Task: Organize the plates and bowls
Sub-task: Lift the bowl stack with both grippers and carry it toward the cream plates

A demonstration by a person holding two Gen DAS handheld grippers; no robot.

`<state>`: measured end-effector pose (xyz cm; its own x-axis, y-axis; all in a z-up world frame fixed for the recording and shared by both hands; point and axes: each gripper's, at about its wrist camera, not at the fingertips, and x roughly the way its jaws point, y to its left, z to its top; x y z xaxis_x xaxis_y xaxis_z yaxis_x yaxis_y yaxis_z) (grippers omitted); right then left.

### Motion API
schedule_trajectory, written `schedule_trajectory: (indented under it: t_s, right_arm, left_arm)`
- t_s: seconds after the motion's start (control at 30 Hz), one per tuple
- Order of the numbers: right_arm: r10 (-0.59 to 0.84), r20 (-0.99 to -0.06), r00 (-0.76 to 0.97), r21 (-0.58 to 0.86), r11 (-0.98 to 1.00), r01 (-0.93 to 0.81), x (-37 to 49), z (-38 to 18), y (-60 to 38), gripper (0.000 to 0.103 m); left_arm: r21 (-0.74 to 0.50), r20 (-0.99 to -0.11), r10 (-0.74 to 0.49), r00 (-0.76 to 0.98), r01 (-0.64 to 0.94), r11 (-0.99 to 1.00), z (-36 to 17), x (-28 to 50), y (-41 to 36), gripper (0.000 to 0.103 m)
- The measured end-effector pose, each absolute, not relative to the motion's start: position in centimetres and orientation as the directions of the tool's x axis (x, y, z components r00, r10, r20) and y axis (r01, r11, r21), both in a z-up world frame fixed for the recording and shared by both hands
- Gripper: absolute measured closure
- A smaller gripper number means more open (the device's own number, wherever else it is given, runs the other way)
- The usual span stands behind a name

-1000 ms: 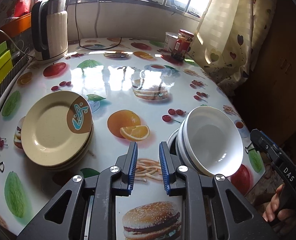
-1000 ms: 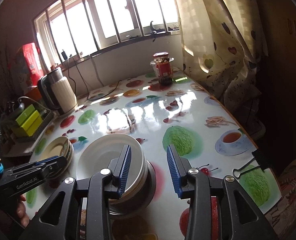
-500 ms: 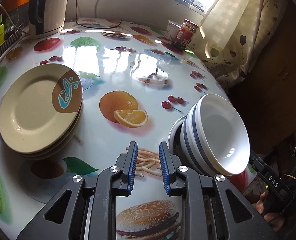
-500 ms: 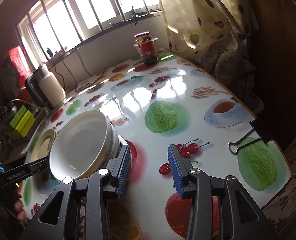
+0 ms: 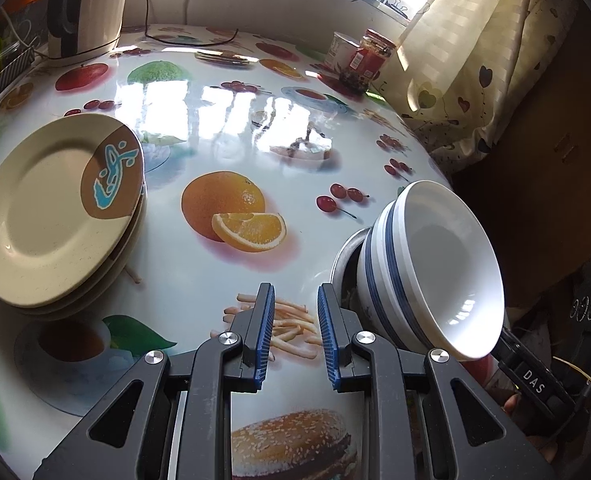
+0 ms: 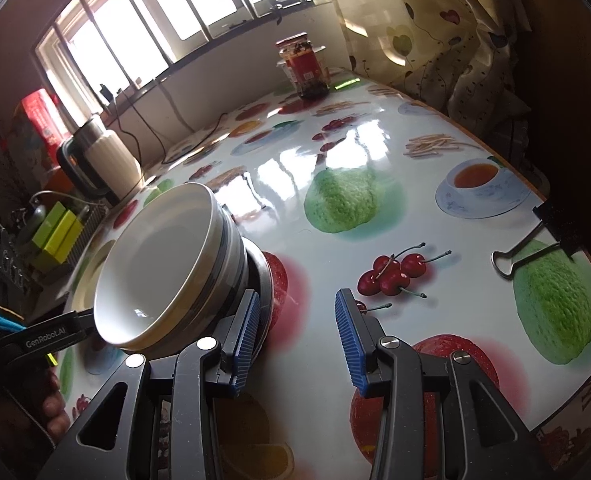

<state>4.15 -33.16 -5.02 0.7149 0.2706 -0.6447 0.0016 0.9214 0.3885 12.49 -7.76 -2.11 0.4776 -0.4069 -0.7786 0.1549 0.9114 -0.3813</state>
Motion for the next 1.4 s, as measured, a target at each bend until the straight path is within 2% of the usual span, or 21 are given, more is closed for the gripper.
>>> schedule_trajectory:
  t_s: [0.4,0.77,1.07,1.23,1.4]
  right_arm:
    - [0.279,-0.651,0.706,0.389,0.921,-0.006,4.5,-5.4,-32.8,0.064]
    - [0.279,-0.652,0.705,0.386,0.923,-0.008,4.5,-5.4,-32.9,0.064]
    - [0.295,-0.645,0.704,0.402,0.916,-0.016,4.5,-5.6,-32.7,0.065]
    - [0.336,-0.627,0.703,0.432,0.901,-0.045,4.5,-5.7,-32.7,0.076]
    - [0.396,-0.597,0.698,0.484,0.871,-0.08,4.6,-5.8,-32.8,0.087]
  left_arm:
    - [-0.487,-0.746,-0.5,0.44,0.15,0.86,-2.1,11.5,-7.0,0.08]
    - [-0.451,-0.766,-0.472,0.436,0.158,0.878,-2.1,10.9,-8.1,0.078]
    - [-0.513,-0.746,-0.515,0.422,0.128,0.849,-3.2,11.2,-8.1,0.078]
    - [-0.522,-0.737,-0.522,0.43,0.13,0.843,-3.2,11.1,-8.0,0.078]
    - [-0.539,-0.717,-0.543,0.437,0.146,0.83,-3.2,10.9,-7.8,0.085]
